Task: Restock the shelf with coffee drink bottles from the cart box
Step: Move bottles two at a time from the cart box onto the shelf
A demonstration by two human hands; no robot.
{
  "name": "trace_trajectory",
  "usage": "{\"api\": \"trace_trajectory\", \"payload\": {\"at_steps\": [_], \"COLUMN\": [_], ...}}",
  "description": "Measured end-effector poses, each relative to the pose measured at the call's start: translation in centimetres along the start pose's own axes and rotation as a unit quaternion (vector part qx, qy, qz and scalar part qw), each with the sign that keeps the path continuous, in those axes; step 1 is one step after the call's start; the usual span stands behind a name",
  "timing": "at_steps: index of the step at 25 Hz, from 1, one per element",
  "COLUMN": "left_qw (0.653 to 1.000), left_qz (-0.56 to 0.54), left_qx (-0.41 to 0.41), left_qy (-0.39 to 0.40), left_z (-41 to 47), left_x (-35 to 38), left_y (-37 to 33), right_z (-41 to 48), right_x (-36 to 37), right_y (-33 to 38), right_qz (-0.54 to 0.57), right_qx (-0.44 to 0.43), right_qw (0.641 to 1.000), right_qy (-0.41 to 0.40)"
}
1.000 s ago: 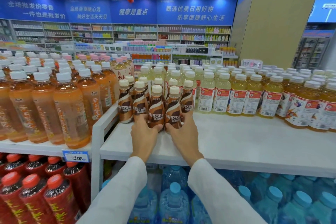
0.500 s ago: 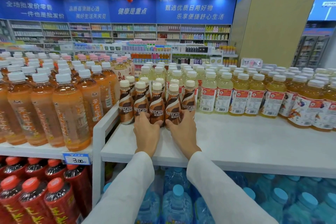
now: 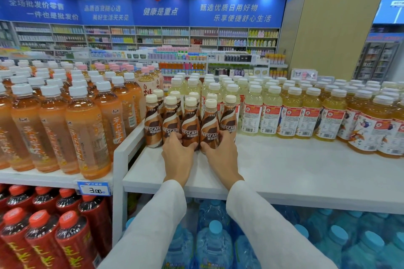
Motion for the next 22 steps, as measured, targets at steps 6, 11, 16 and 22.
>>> {"api": "trace_trajectory", "payload": {"at_steps": [6, 11, 16, 22], "left_qw": [1.000, 1.000, 1.000, 1.000], "left_qz": [0.008, 0.006, 0.008, 0.014], "left_qx": [-0.001, 0.004, 0.005, 0.013], "left_qy": [-0.003, -0.001, 0.000, 0.025], "left_z": [0.1, 0.0, 0.1, -0.6], "left_x": [0.1, 0.1, 0.1, -0.3], "left_y": [0.1, 0.1, 0.2, 0.7], "right_z": [0.1, 0.0, 0.0, -1.1], "right_x": [0.1, 0.2, 0.3, -1.0], "right_y": [-0.1, 0.0, 0.2, -0.3], "right_qz": [0.000, -0.010, -0.026, -0.035], "right_qx": [0.004, 0.005, 0.011, -0.006], "right_qw": [1.000, 1.000, 1.000, 0.998], "right_qy": [0.001, -0.003, -0.004, 0.048]}}
Point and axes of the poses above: each hand's wrist, its own z-axis towards the middle knuckle, its own x-axis out of the palm, y = z × x, the point moved 3 cm from there along z, towards the middle knuckle, and after that the axes turned 6 degrees about -z, right-handed, at the moved point
